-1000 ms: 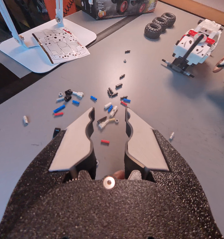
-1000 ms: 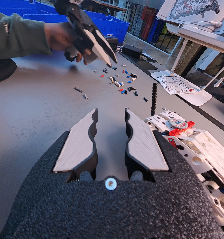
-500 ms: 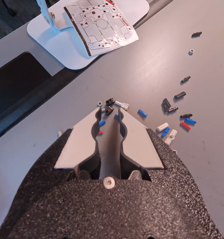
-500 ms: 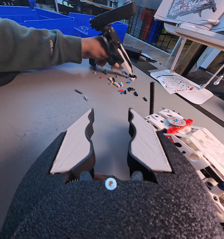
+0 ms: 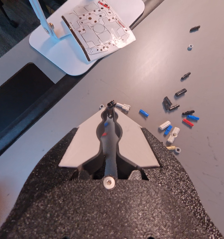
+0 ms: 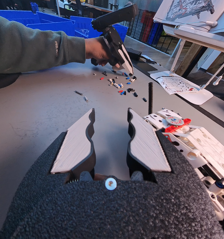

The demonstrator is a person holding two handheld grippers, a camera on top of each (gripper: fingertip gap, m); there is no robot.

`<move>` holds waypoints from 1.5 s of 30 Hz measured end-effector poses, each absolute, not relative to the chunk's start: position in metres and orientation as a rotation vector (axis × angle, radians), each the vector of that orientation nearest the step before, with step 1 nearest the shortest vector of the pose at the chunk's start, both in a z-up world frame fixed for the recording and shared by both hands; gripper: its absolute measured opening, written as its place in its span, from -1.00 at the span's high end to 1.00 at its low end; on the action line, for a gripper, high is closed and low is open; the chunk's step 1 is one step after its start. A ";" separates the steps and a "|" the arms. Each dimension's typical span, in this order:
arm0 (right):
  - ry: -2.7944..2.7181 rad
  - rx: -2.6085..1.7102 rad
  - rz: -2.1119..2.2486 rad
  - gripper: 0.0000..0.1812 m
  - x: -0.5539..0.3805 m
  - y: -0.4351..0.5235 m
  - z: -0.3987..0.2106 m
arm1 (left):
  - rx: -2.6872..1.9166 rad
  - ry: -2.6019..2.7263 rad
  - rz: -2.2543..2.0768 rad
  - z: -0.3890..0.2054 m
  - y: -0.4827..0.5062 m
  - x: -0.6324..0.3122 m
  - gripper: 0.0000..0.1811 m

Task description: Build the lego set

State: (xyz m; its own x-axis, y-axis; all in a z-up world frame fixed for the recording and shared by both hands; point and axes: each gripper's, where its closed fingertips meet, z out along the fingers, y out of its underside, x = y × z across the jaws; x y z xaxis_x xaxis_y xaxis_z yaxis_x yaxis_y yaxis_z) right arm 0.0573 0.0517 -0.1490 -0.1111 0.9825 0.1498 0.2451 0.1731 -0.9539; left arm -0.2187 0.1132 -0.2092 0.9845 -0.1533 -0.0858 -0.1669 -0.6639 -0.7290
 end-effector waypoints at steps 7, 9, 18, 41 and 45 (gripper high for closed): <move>-1.543 -1.218 0.999 0.46 0.057 0.052 -0.150 | -2.093 0.261 -0.295 -0.132 0.070 -0.135 0.92; -1.555 -1.213 0.982 0.48 0.057 0.050 -0.152 | -2.128 0.352 -0.360 -0.140 0.039 -0.092 0.92; -1.573 -1.210 0.885 0.50 0.049 0.049 -0.159 | -2.303 0.561 -0.359 -0.221 -0.035 -0.001 0.92; -1.575 -1.089 1.051 0.46 -0.023 0.010 -0.124 | -1.926 0.256 -0.140 -0.157 -0.014 -0.087 0.55; -1.643 -1.089 1.059 0.46 -0.034 0.001 -0.140 | -1.938 0.267 -0.136 -0.157 -0.015 -0.086 0.54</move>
